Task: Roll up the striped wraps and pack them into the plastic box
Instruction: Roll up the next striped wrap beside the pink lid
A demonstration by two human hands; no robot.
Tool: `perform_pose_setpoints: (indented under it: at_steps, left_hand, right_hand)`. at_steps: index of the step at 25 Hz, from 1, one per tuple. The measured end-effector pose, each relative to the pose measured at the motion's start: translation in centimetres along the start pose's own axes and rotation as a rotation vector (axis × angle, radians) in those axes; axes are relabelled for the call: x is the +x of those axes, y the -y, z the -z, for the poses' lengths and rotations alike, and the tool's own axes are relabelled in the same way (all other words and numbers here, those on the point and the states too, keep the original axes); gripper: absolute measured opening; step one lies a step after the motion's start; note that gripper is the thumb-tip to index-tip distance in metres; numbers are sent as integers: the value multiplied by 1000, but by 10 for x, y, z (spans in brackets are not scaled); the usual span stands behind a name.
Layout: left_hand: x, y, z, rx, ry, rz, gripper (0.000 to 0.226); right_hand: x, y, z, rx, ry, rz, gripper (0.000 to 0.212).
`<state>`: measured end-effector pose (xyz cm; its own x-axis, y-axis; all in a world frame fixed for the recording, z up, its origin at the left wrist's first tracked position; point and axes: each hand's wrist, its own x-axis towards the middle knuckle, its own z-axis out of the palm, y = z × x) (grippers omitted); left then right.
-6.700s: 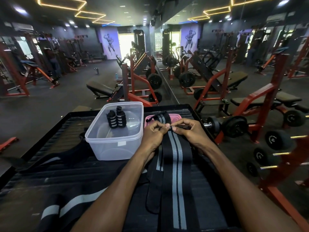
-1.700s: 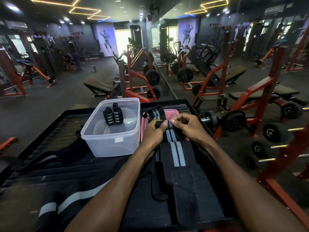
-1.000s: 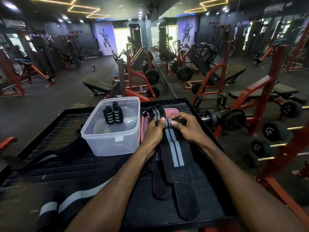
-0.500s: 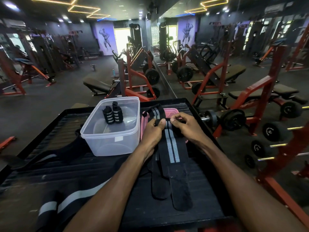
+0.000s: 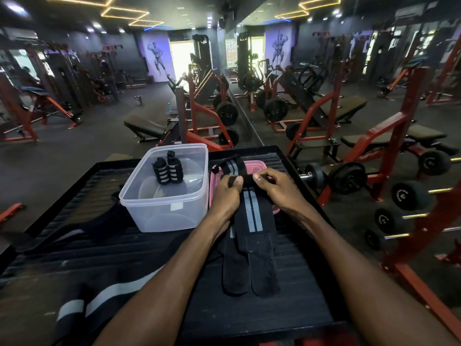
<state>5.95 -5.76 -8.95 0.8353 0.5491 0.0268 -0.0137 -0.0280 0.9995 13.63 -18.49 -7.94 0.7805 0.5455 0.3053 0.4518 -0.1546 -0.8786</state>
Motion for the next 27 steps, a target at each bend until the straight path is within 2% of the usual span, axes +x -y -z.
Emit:
perform_pose_setpoints:
  at_steps: [2, 4, 6, 9, 12, 13, 16, 17, 20, 23, 24, 27]
  left_hand:
    - [1, 0, 0, -57, 35, 25, 27]
    - [1, -1, 1, -136, 82, 62, 41]
    - [3, 3, 2, -127, 87, 65, 47]
    - [4, 4, 2, -75, 30, 15, 27]
    - [3, 3, -1, -98, 18, 11, 9]
    - [4, 3, -2, -143, 48, 22, 12]
    - [6, 5, 0, -222, 135, 53, 50]
    - [7, 7, 0, -205, 130, 53, 51]
    - [7, 9, -1, -122, 60, -7, 30]
    - [5, 9, -4, -78, 44, -43, 11]
    - [4, 8, -4, -108, 56, -29, 11]
    - [2, 4, -4, -283, 144, 40, 30]
  right_hand:
    - [1, -3, 0, -24, -18, 15, 16]
    - [1, -2, 1, 2, -17, 41, 9]
    - [-1, 0, 1, 33, -2, 61, 12]
    - [-3, 4, -1, 83, 15, -5, 15]
    - [0, 1, -1, 26, -16, 8, 18]
    - [0, 1, 0, 21, -29, 25, 14]
    - [-1, 1, 2, 51, -24, 47, 7]
    - [-1, 1, 1, 79, -21, 31, 7]
    - [0, -1, -1, 162, -16, -41, 18]
    - [1, -3, -1, 88, -24, -25, 29]
    - [2, -3, -1, 65, -36, -5, 27]
    - [2, -3, 1, 63, -83, 26, 18]
